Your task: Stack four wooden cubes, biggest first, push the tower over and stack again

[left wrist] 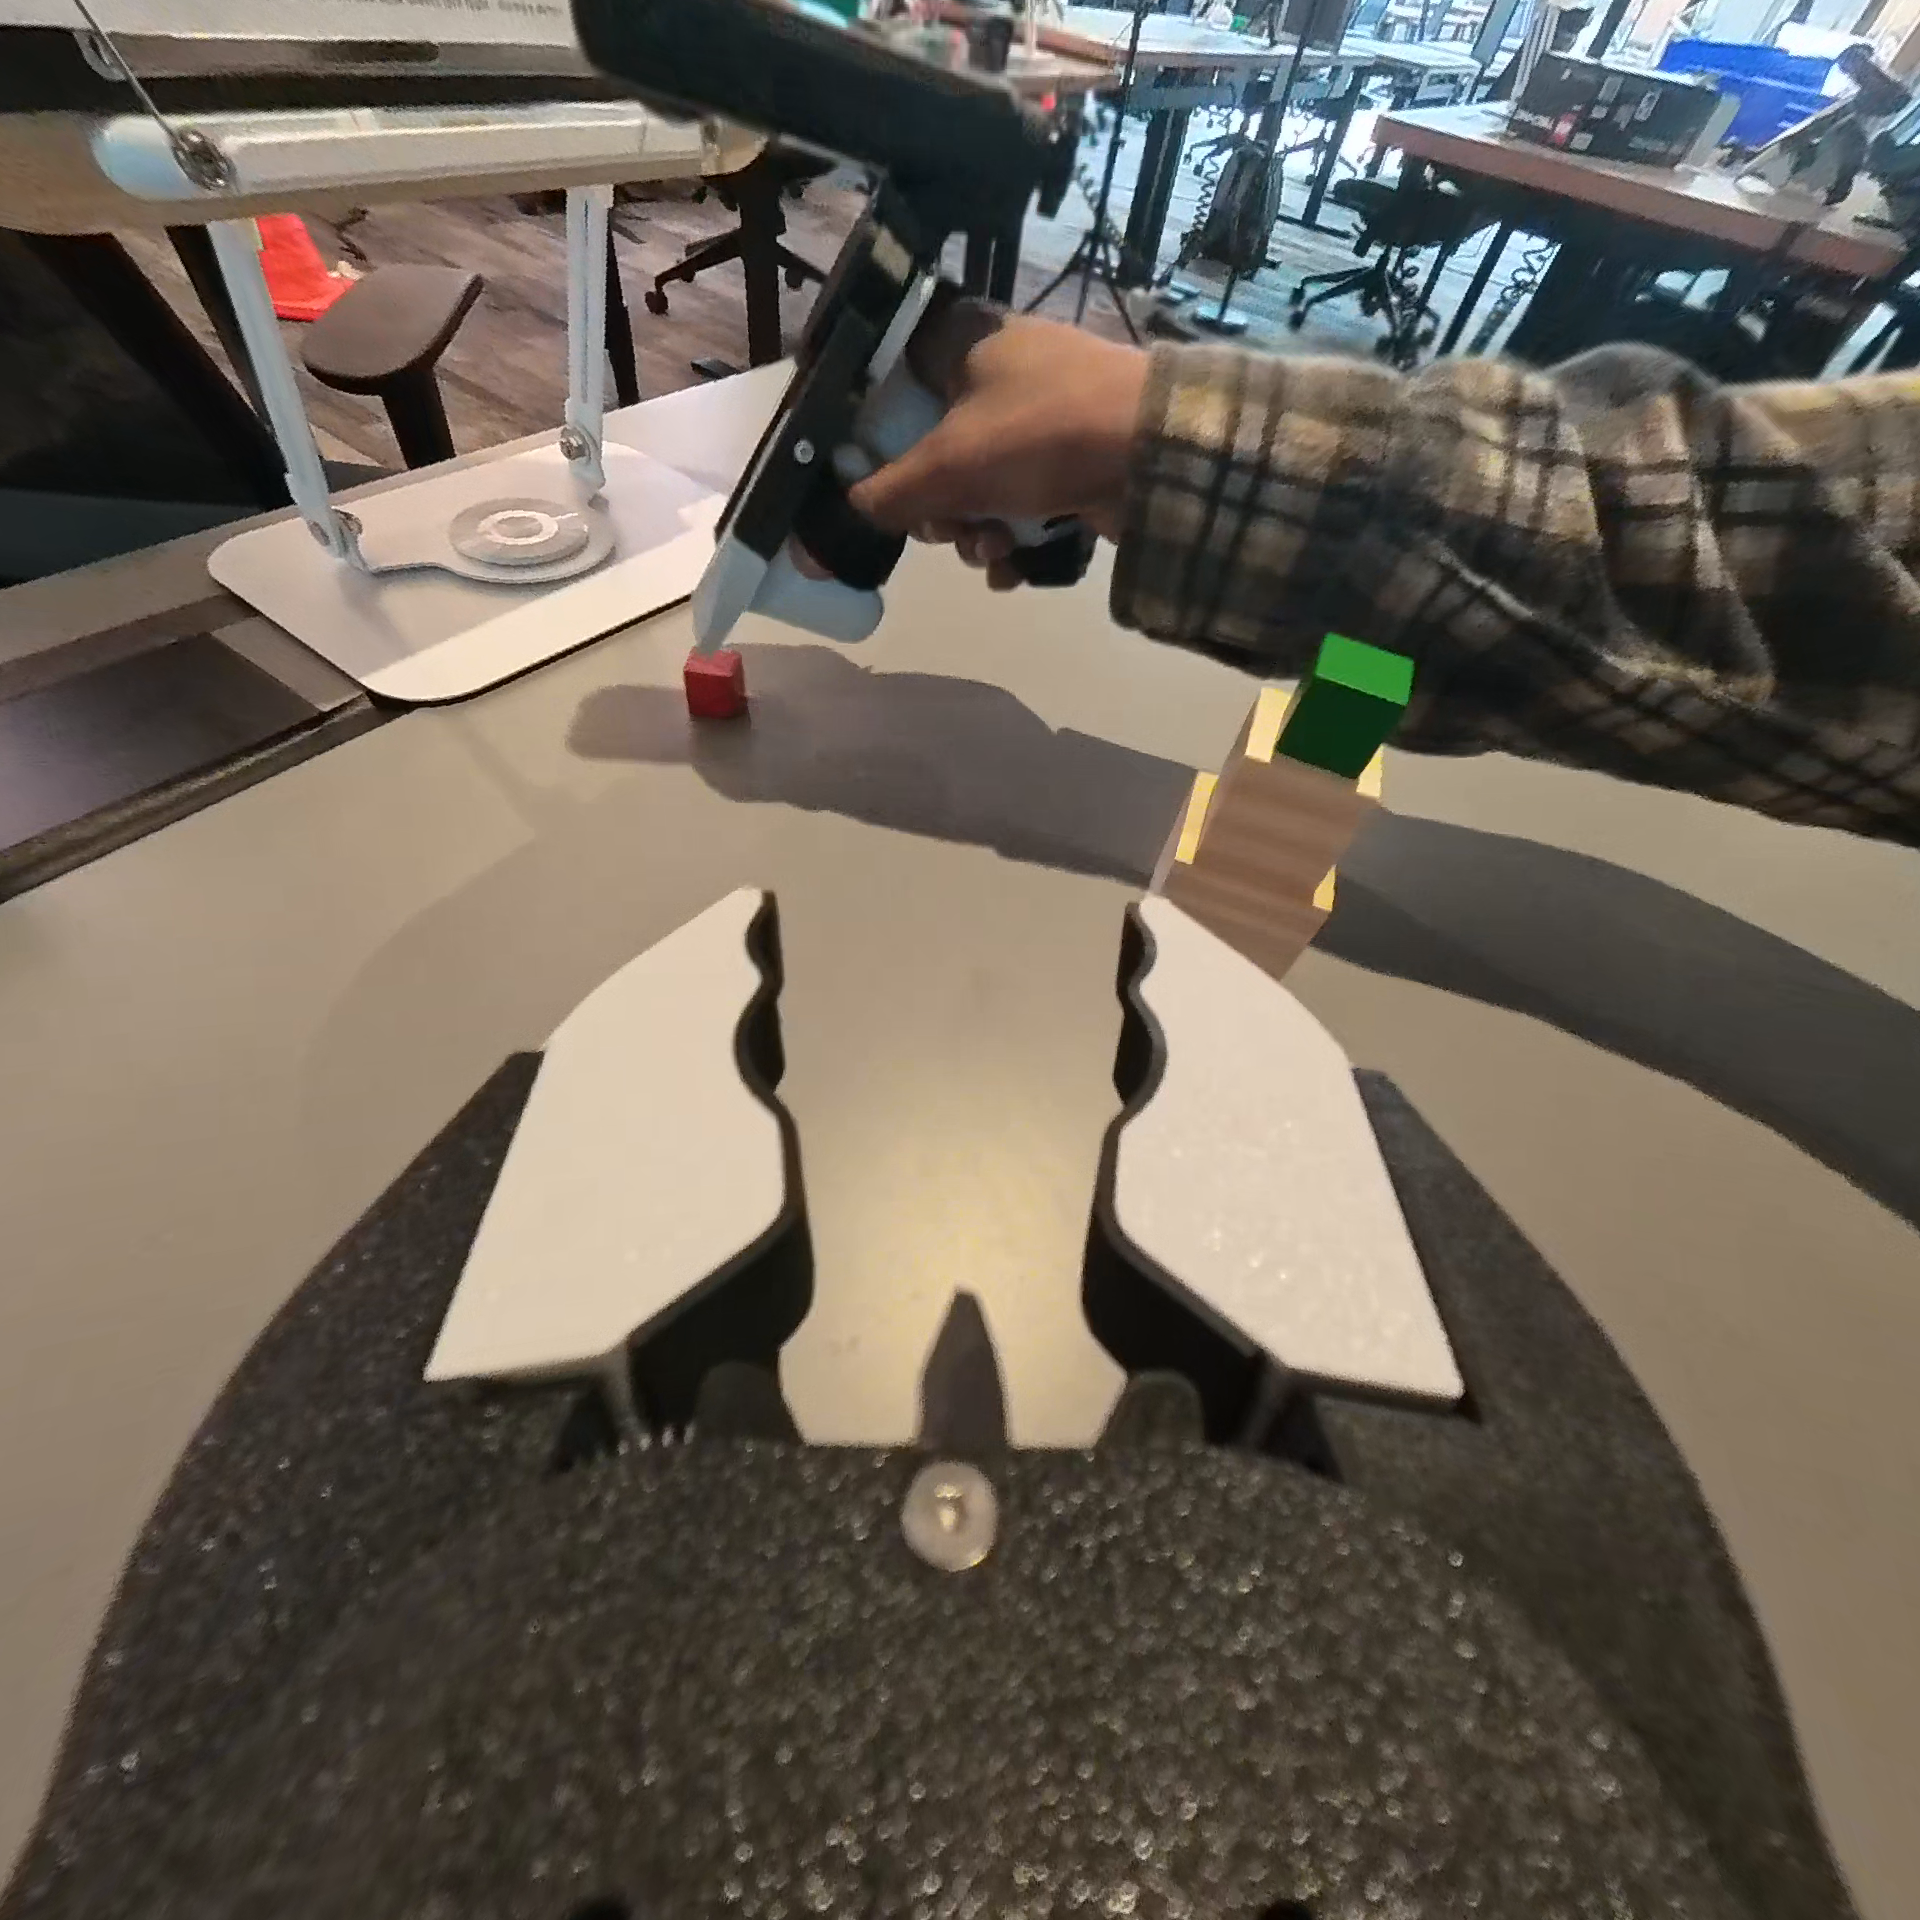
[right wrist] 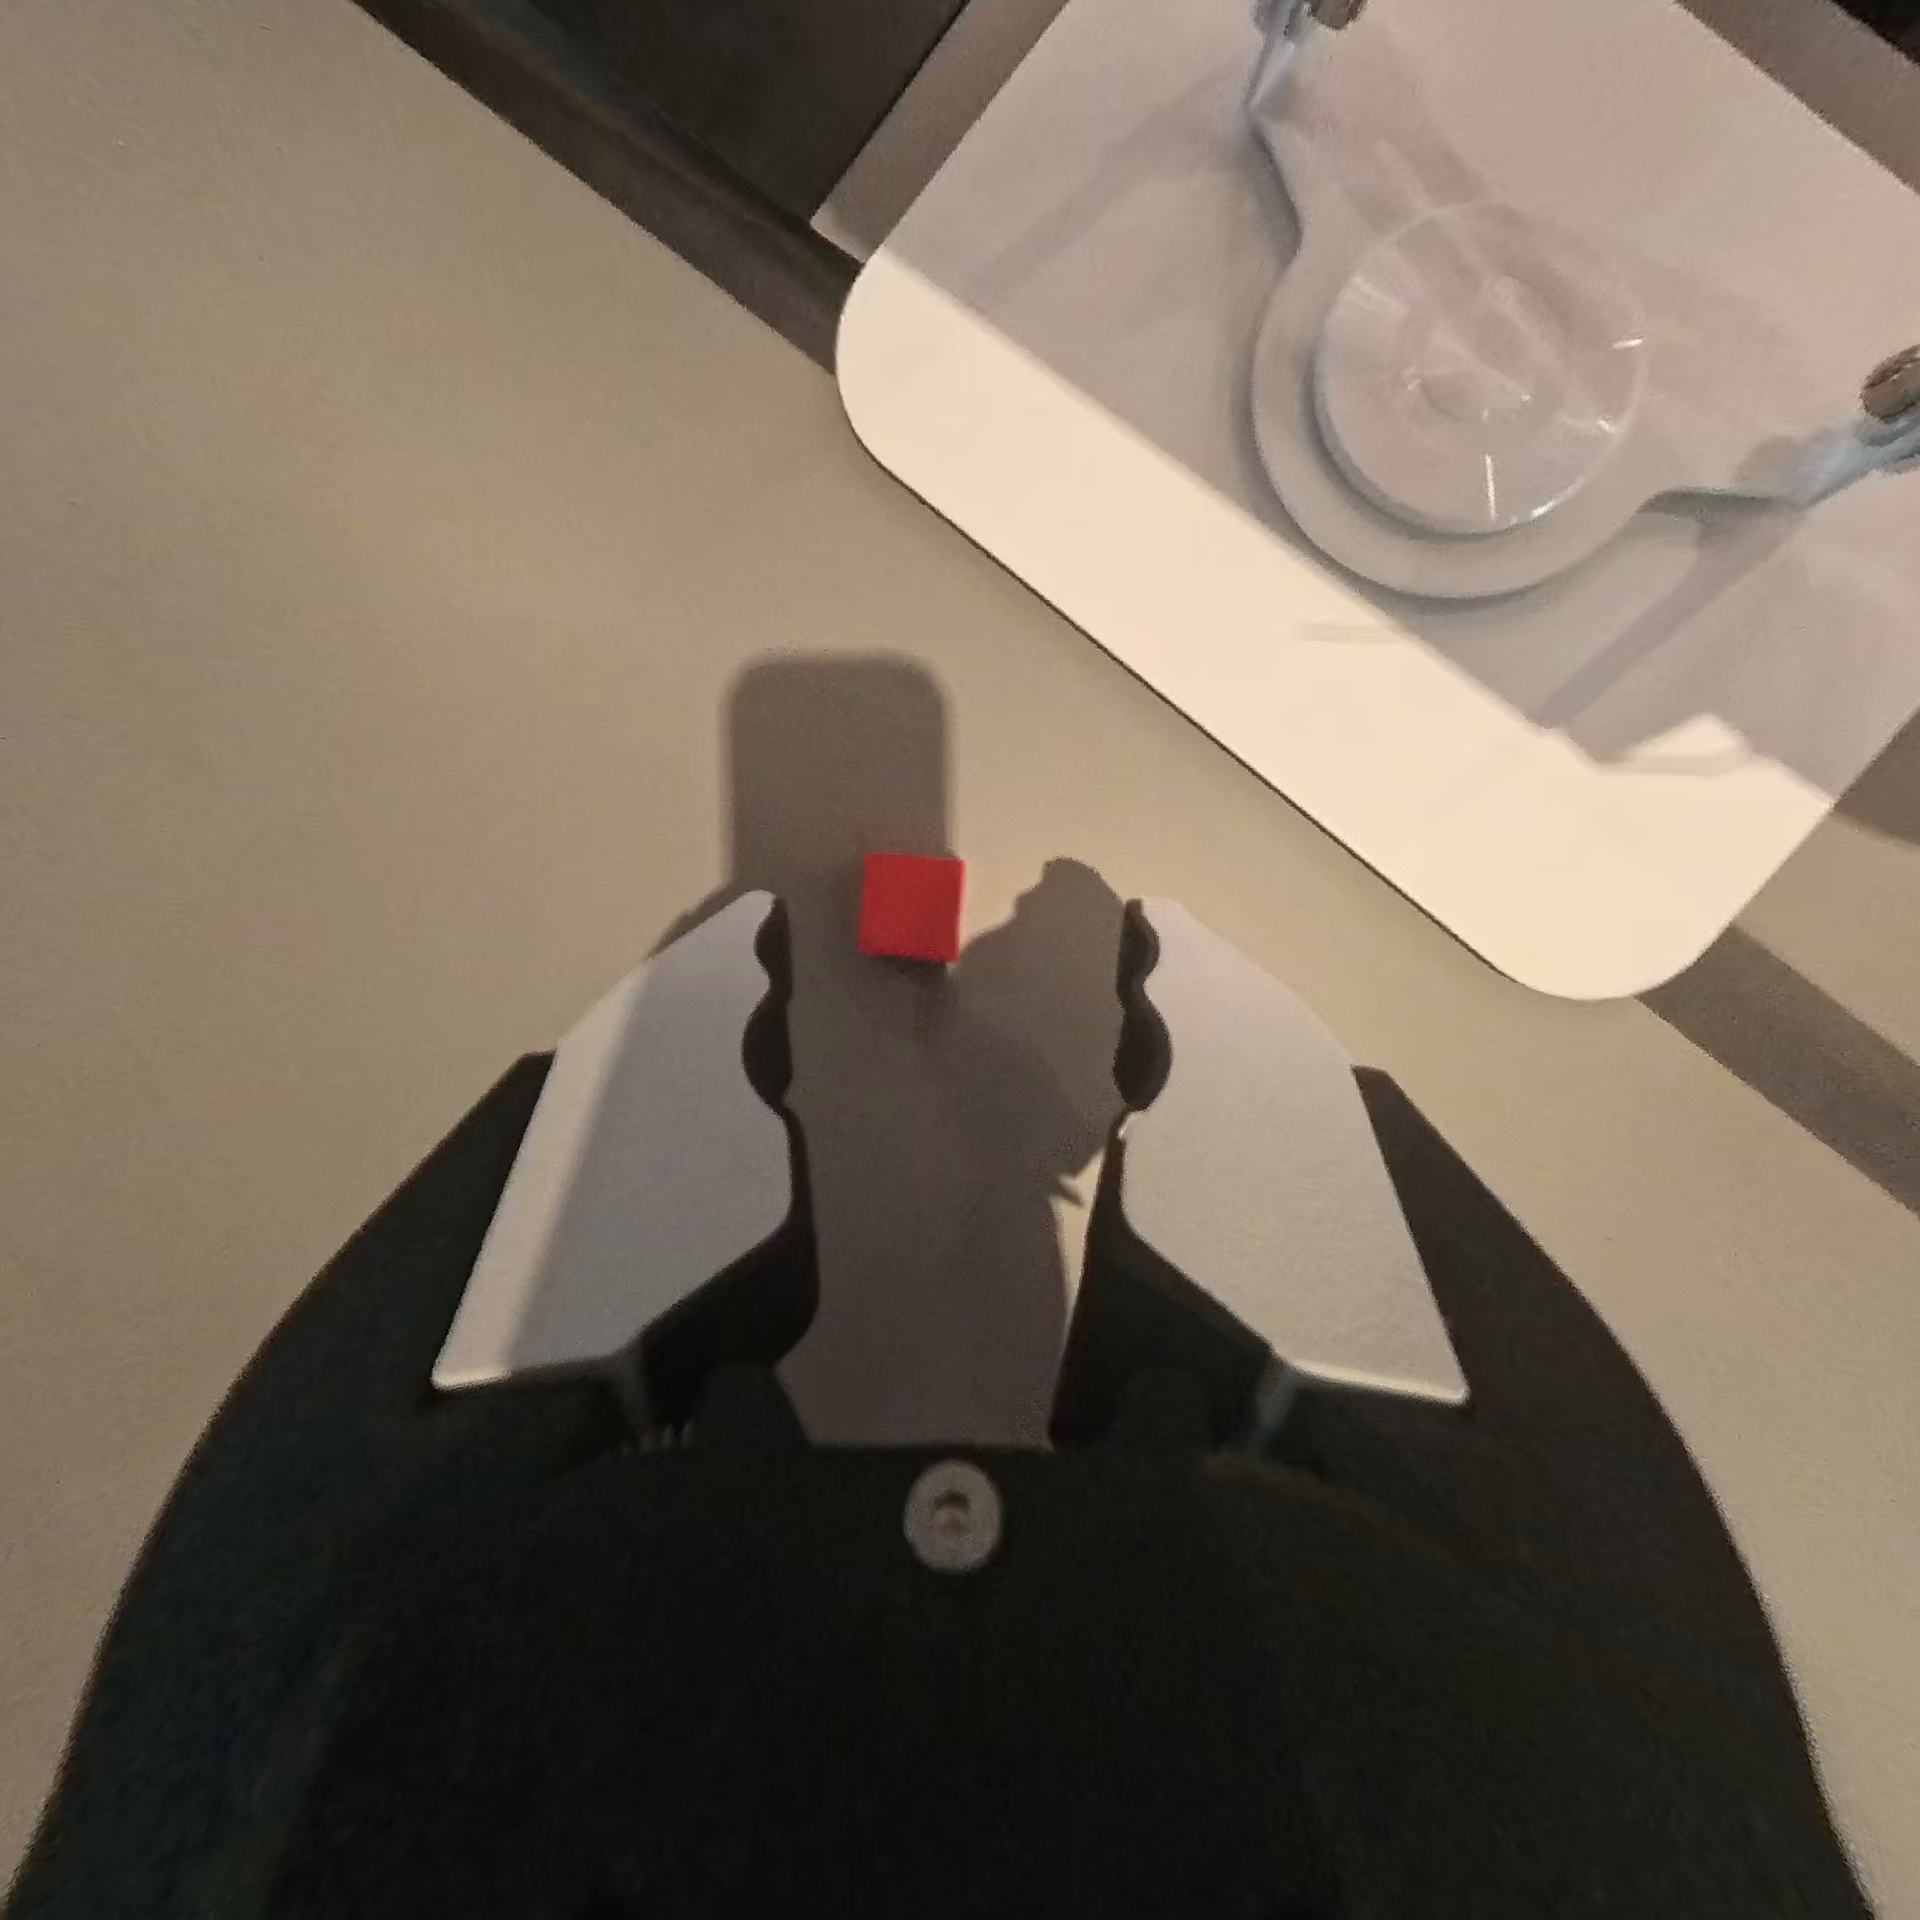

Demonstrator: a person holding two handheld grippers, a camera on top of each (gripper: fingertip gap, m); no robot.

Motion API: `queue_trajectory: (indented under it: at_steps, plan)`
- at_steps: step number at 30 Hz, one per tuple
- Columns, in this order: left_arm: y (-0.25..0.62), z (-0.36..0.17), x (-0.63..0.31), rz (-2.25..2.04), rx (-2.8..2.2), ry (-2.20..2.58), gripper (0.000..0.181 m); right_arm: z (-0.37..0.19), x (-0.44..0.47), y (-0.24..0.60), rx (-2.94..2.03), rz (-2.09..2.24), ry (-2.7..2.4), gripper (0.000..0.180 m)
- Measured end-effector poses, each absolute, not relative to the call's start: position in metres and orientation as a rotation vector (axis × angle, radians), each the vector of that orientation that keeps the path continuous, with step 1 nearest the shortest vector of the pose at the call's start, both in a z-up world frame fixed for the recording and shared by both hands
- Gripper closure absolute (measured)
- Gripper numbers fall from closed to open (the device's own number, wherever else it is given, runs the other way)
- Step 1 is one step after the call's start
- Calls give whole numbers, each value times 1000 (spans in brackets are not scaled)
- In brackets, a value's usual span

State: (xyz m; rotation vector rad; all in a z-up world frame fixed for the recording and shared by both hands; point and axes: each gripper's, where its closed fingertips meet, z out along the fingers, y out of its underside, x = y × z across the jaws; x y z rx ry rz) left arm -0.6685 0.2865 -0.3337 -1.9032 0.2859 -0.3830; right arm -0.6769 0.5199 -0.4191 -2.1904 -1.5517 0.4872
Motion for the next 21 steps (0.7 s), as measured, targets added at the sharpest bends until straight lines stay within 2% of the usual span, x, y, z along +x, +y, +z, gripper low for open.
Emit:
queue_trajectory:
  at_steps: [13, 15, 17, 21]
  plan:
    - [285, -332, -669, -390, -1904, 282, 120, -447, -684, 516, -2247, 472, -1582, 127]
    - [285, -331, -669, -390, -1903, 280, 120, -448, -684, 516, -2256, 479, -1580, 138]
    - [284, -331, -670, -389, -1905, 277, 120, -449, -685, 515, -2264, 500, -1576, 158]
    - [284, -332, -671, -389, -1908, 274, 121, -444, -681, 518, -2220, 487, -1598, 159]
